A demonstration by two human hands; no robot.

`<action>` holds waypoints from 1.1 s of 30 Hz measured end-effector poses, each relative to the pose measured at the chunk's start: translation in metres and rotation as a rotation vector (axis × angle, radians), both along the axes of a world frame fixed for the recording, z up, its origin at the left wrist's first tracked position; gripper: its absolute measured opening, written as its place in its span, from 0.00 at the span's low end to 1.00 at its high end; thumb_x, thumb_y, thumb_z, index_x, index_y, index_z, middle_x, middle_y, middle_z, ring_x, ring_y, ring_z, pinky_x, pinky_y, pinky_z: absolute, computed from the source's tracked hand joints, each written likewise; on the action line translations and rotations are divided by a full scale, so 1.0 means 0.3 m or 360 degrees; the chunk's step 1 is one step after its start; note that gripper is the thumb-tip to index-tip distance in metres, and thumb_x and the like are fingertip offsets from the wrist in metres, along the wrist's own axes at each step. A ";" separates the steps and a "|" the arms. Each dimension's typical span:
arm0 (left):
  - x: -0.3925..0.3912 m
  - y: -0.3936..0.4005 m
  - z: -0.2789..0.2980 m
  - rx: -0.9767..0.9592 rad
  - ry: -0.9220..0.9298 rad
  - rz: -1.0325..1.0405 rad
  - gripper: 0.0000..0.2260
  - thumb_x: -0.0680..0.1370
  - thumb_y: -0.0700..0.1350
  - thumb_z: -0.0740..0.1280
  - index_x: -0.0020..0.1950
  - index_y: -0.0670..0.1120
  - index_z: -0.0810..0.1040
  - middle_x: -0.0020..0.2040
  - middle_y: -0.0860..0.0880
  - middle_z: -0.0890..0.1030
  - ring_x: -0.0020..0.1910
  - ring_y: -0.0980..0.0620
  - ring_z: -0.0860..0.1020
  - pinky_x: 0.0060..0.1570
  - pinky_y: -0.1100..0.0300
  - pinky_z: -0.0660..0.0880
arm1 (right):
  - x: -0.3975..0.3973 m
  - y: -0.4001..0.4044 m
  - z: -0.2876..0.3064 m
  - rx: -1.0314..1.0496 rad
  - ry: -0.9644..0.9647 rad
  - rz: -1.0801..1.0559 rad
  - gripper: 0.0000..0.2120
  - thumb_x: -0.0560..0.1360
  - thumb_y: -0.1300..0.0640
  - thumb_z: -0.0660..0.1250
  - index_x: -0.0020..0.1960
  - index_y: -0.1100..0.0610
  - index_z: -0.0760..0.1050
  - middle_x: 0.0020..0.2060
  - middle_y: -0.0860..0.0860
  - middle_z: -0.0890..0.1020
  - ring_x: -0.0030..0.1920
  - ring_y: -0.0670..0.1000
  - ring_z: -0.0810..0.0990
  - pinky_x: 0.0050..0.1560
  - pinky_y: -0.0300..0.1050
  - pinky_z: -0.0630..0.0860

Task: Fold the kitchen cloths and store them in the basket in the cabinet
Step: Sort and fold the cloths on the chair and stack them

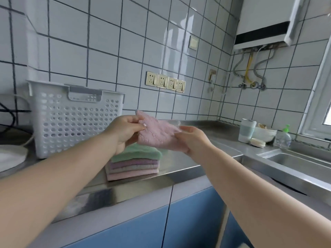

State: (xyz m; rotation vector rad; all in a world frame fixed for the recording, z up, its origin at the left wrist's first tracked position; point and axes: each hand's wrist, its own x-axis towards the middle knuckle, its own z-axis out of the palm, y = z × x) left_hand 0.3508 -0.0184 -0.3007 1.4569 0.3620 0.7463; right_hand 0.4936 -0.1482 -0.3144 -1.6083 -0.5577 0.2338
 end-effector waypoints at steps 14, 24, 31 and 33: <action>-0.061 0.253 -0.111 0.0396 0.0413 0.0265 0.04 0.74 0.40 0.71 0.46 0.49 0.81 0.49 0.47 0.82 0.49 0.51 0.80 0.49 0.58 0.78 | -0.009 0.217 -0.056 -0.0292 -0.0283 0.0012 0.19 0.74 0.61 0.65 0.64 0.55 0.74 0.45 0.49 0.76 0.53 0.55 0.78 0.59 0.52 0.76; -0.091 0.272 -0.130 0.0438 0.0808 0.0060 0.09 0.77 0.45 0.67 0.57 0.47 0.79 0.50 0.49 0.79 0.41 0.54 0.76 0.38 0.61 0.72 | -0.002 0.216 -0.110 -0.0491 -0.0331 0.0044 0.17 0.73 0.57 0.66 0.62 0.55 0.75 0.47 0.51 0.78 0.49 0.51 0.78 0.54 0.46 0.77; -0.030 0.253 -0.016 0.1168 0.0667 0.0372 0.14 0.80 0.51 0.60 0.61 0.48 0.78 0.62 0.49 0.77 0.58 0.52 0.72 0.52 0.61 0.65 | 0.007 0.232 -0.007 -0.0795 -0.0853 0.0115 0.15 0.79 0.50 0.58 0.41 0.56 0.78 0.31 0.51 0.74 0.34 0.50 0.70 0.35 0.42 0.63; 0.027 0.238 -0.005 0.1350 0.0781 0.0213 0.11 0.81 0.49 0.57 0.55 0.50 0.78 0.51 0.48 0.76 0.49 0.52 0.71 0.43 0.60 0.66 | 0.001 0.252 0.006 -0.0905 -0.0963 0.0186 0.16 0.80 0.51 0.56 0.38 0.52 0.75 0.31 0.48 0.73 0.33 0.49 0.70 0.33 0.42 0.63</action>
